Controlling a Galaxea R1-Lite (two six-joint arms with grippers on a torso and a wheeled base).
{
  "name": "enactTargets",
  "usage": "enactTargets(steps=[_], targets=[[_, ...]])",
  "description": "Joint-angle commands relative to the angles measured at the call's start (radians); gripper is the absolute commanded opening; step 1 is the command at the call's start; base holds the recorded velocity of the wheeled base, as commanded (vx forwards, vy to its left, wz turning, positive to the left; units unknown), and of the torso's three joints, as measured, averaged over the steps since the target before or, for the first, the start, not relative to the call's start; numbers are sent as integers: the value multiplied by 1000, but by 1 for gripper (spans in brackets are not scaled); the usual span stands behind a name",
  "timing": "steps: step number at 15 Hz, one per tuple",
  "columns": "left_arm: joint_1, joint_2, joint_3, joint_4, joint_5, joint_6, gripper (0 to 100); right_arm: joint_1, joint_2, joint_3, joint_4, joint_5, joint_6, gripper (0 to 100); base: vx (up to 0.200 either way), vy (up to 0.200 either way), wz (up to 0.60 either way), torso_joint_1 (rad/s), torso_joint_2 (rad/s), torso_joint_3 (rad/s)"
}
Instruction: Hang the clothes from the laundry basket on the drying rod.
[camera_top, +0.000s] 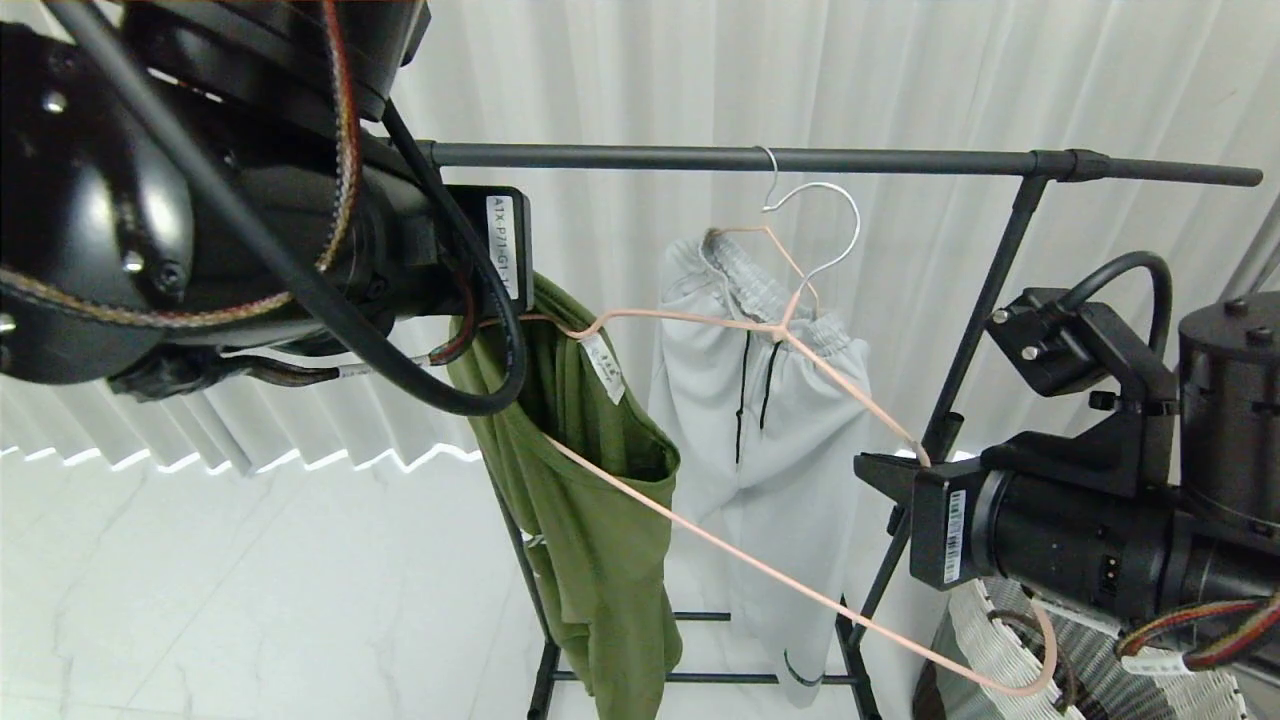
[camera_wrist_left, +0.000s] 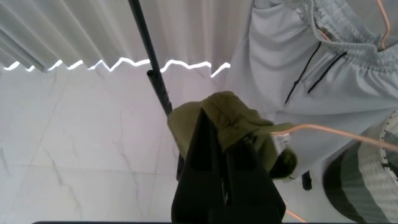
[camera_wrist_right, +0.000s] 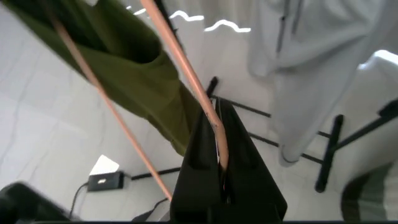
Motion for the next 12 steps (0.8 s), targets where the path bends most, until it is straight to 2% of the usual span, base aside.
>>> enactTargets(steps=[1, 4, 7, 12], targets=[[1, -10, 6, 1, 10, 2, 0, -26, -2, 0, -1, -15, 1, 0, 0, 0, 0, 0, 0, 0], [1, -9, 20, 1, 51, 2, 0, -52, -2, -2, -6, -35, 1, 0, 0, 0, 0, 0, 0, 0], [-2, -7, 20, 1, 56, 2, 0, -61, -5, -3, -7, -61, 1, 0, 0, 0, 0, 0, 0, 0], [-142, 10, 0, -4, 42, -6, 0, -12, -3, -8, -44, -57, -1, 0, 0, 0, 0, 0, 0, 0]])
